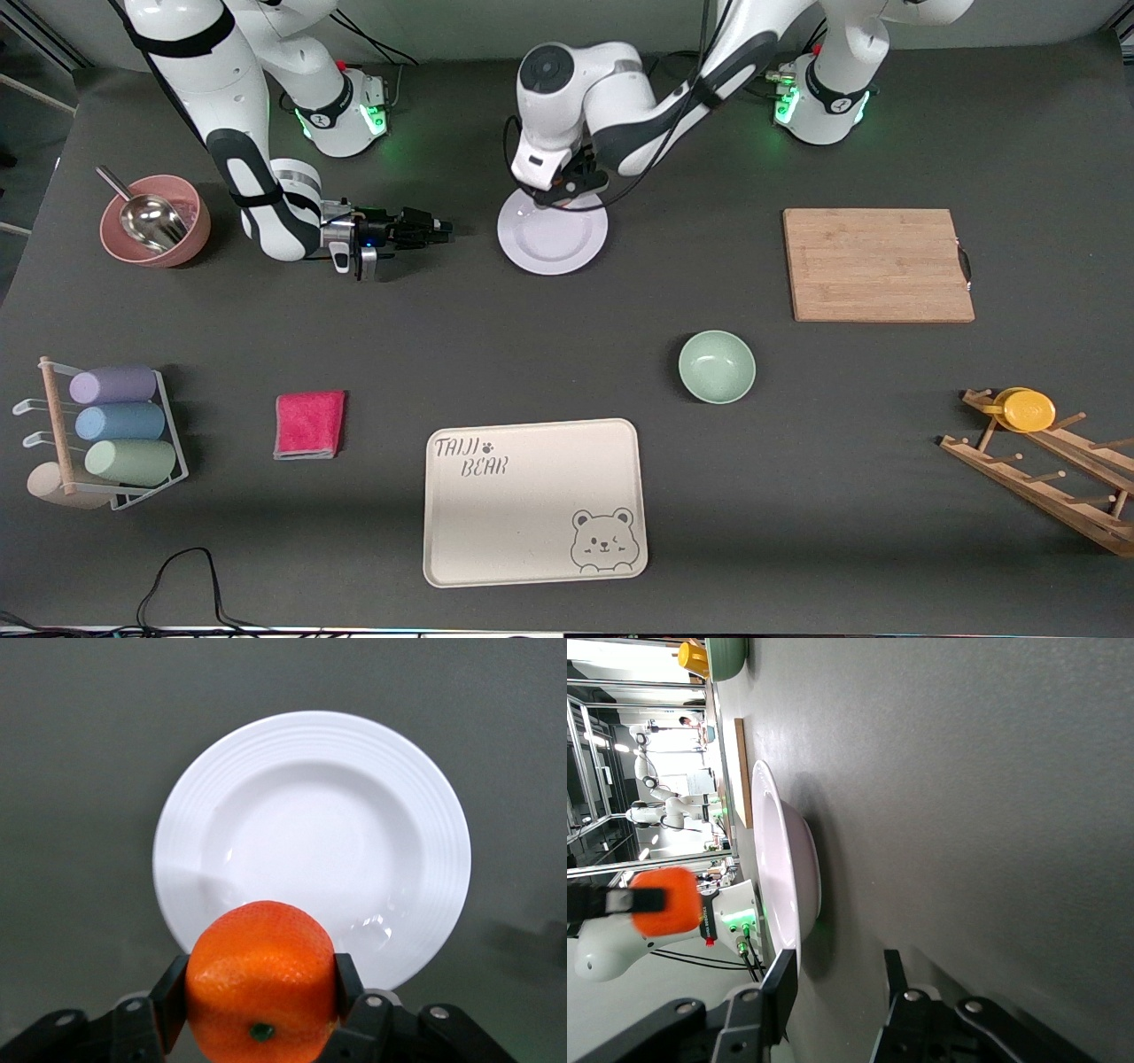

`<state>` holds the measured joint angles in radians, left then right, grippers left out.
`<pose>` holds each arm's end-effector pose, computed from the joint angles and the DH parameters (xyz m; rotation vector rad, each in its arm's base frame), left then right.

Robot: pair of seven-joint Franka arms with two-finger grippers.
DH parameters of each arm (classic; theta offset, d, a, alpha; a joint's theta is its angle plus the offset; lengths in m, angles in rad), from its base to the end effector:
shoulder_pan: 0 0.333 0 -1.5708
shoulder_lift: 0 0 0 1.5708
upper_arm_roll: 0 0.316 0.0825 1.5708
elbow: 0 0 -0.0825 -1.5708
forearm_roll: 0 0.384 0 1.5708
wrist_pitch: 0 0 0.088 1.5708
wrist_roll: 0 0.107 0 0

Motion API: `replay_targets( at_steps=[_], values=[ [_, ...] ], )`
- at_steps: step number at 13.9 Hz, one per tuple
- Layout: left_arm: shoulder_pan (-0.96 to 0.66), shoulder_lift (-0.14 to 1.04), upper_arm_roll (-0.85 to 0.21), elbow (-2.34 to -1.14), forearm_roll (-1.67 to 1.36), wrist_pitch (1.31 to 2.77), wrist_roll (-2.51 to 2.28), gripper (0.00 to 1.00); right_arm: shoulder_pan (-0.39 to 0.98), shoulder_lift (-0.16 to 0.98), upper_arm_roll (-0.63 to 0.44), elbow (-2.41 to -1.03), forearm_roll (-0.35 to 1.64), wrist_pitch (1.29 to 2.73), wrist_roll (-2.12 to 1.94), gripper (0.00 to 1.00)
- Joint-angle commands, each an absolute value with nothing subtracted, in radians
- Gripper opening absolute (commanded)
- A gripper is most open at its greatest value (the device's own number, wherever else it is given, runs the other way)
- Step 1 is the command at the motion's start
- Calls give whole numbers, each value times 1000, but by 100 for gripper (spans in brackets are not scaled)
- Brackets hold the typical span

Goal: Place orange and plate with both arms
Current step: 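Lower the orange onto the plate and open the left gripper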

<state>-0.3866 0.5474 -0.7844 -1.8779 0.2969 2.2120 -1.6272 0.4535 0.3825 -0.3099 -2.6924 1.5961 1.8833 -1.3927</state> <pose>0.2819 -0.5590 0.2887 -3.0829 -0.5264 0.2321 0.3036 0.0996 0.0997 -1.9960 -0.0261 0.1253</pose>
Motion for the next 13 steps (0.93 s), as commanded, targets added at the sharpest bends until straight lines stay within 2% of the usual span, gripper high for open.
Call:
replay_targets(
  at_steps=[1, 9, 10, 11, 12, 13],
  values=[
    [-547, 618, -655, -1780, 322, 2195, -1666, 30, 454, 406, -313, -2683, 1608, 1870, -1425, 46],
    [-571, 713, -632, -1743, 383, 2243, -1651, 42, 454, 407, -313, -2683, 1608, 1870, -1425, 46],
    [-572, 716, -627, -1741, 383, 2243, -1651, 51, 454, 407, -313, -2683, 1608, 1870, -1425, 46],
    [-574, 716, -624, -1738, 387, 2243, -1649, 66, 454, 407, -313, -2683, 1608, 1870, -1425, 46],
    [-575, 718, -624, -1738, 399, 2241, -1651, 90, 454, 407, -313, -2683, 1608, 1870, -1425, 46],
    [-575, 719, -624, -1740, 409, 2235, -1651, 100, 454, 407, -313, -2683, 1608, 1870, -1425, 46]
  ],
)
